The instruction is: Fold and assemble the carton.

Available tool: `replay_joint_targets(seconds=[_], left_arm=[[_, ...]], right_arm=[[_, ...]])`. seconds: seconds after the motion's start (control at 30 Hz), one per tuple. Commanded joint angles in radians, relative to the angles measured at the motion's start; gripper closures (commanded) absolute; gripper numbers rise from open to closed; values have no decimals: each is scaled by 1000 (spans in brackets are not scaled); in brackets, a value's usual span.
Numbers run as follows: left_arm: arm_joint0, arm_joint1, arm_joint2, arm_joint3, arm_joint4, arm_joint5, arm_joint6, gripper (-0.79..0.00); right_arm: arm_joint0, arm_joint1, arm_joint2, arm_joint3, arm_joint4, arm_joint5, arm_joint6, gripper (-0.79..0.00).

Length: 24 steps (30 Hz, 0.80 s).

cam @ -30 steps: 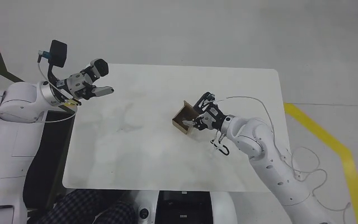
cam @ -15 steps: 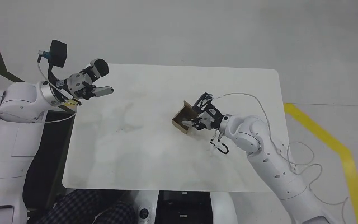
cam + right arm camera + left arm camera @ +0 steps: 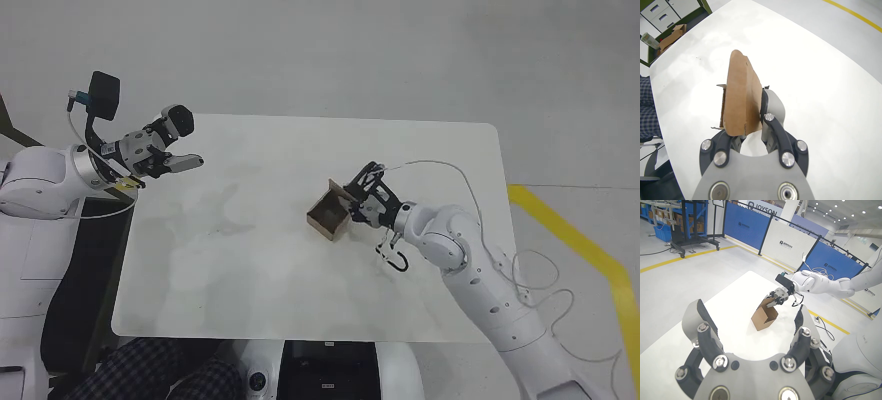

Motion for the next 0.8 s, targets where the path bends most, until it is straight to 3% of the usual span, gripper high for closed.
replay_joint_targets(seconds=[0.0, 0.17, 0.37, 0.6, 0.77], left_arm=[[0, 0, 0, 0, 0, 0, 0, -785], [0, 0, 0, 0, 0, 0, 0, -785], [0, 0, 0, 0, 0, 0, 0, -785], [0, 0, 0, 0, 0, 0, 0, -785], [0, 0, 0, 0, 0, 0, 0, -785]], right_arm=[[8, -2, 1, 1, 17, 0, 3, 0], [2, -7, 33, -15, 137, 14, -92, 0], [-41, -12, 93, -76, 275, 138, -173, 0], [-50, -18, 130, -99, 447, 242, -140, 0], [-28, -31, 138, -67, 656, 282, -122, 0]])
